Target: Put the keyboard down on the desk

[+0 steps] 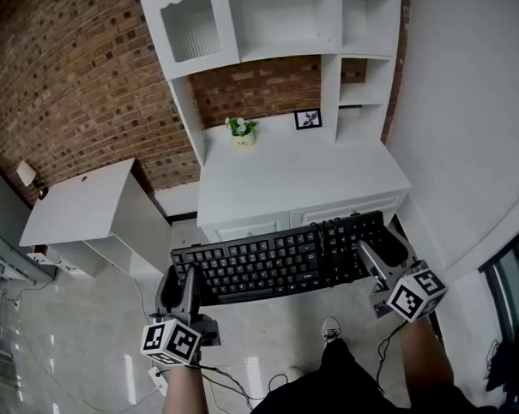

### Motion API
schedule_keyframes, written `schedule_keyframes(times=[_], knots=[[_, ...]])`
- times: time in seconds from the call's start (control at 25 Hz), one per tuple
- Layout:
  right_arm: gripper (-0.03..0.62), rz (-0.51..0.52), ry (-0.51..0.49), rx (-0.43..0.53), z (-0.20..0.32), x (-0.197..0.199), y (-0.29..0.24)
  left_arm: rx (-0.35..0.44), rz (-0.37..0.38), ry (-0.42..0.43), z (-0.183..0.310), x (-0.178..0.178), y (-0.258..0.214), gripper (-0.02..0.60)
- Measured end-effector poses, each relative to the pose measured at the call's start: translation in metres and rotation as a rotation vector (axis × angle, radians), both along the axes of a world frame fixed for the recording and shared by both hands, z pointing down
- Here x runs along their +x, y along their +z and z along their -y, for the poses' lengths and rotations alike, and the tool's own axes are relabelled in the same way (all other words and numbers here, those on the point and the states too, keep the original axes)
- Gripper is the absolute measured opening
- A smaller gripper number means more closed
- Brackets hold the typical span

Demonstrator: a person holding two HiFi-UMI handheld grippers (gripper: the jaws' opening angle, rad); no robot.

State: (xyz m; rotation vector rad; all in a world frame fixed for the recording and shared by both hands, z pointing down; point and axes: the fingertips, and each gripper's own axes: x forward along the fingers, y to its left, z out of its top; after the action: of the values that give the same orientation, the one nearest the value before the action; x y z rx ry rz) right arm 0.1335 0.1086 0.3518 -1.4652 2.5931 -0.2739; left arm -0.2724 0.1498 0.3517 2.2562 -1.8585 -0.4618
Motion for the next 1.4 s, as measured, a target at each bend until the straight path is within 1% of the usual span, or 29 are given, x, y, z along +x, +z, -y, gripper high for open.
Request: schedule_keyframes(times=[0.12, 0.24, 0.36, 0.64, 0.88, 1.04, 1.24, 1.4], knots=[[0.279, 0.001, 0.004, 0.009, -0.016, -0.007, -0.003, 0.008, 0.000, 0.004, -0.014, -0.007, -0.003, 0.253], [0.279, 0.002, 0.005, 0.010, -0.024, -0.013, -0.005, -0.003, -0.001, 0.001, -0.023, -0.013, -0.006, 0.252], [0.279, 0.005, -0.001, 0.007, -0.012, -0.009, -0.002, -0.013, 0.001, -0.008, -0.014, -0.007, -0.006, 0.252], [0.279, 0.008, -0.001, 0.006, 0.011, 0.004, 0.002, 0.000, 0.002, -0.002, 0.009, 0.003, 0.000, 0.250], [0.279, 0.016, 0.004, 0.009, 0.021, 0.007, 0.008, 0.005, 0.007, 0.000, 0.020, 0.006, 0.004, 0.247], [0.279, 0.015, 0.003, 0.000, 0.042, 0.012, 0.009, -0.001, 0.006, -0.004, 0.040, 0.011, 0.005, 0.247], [0.279, 0.012, -0.023, -0.012, 0.112, 0.028, 0.011, -0.009, 0.004, -0.029, 0.100, 0.028, 0.007, 0.244], [0.279, 0.009, -0.031, -0.018, 0.149, 0.035, 0.014, -0.013, 0.002, -0.041, 0.135, 0.035, 0.010, 0.244]])
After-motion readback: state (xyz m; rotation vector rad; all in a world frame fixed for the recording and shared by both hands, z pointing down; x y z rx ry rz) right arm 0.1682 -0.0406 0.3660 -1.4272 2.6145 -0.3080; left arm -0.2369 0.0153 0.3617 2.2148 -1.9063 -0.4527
